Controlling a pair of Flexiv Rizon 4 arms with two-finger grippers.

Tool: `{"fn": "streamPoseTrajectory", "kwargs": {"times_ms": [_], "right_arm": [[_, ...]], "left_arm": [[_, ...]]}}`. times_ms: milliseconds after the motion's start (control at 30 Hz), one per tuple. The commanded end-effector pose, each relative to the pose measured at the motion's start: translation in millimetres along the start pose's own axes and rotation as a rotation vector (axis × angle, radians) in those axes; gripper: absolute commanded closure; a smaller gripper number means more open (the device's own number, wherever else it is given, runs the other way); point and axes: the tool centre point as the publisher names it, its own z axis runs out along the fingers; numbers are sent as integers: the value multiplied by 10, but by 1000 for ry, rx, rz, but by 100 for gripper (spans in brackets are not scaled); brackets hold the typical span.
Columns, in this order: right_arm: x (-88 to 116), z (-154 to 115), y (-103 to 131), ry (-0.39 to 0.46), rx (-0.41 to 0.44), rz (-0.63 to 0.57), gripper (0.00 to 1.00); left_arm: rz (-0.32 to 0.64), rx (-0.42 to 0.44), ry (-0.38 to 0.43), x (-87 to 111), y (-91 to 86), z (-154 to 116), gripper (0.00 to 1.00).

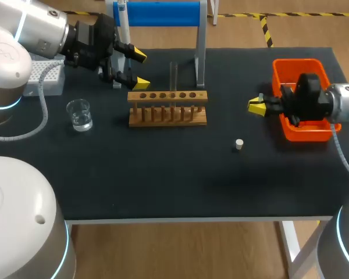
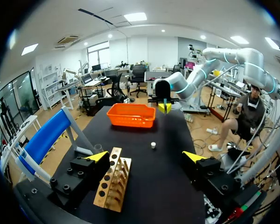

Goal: Invert the test tube, pick up the pipette, mount the tip to pipette, aspirate from beaker and dispense into the tube, eject the tip, return the pipette, and cap with the stopper.

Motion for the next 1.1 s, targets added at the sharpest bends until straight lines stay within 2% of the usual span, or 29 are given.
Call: {"fn": "streamPoseTrajectory", "kwargs": {"times_ms": [33, 567, 667, 900, 1000, 1100], "right_arm": [[40, -32, 6, -1, 9, -6, 100], [40, -32, 6, -1, 9, -6, 100], [40, -32, 6, -1, 9, -6, 100], [40, -32, 6, -1, 9, -6, 100], [40, -32, 6, -1, 9, -6, 100], [40, -32, 6, -1, 9, -6, 100]], "left_arm": [[-1, -3, 3, 0, -5, -10, 0], [-1, -3, 3, 0, -5, -10, 0], [-56, -8, -31, -135, 122, -107, 0], [-126, -23, -163, -487, 343, -415, 0], [-162, -25, -257, -668, 408, -544, 0], [-211, -16, -390, -872, 461, -681, 0]]}}
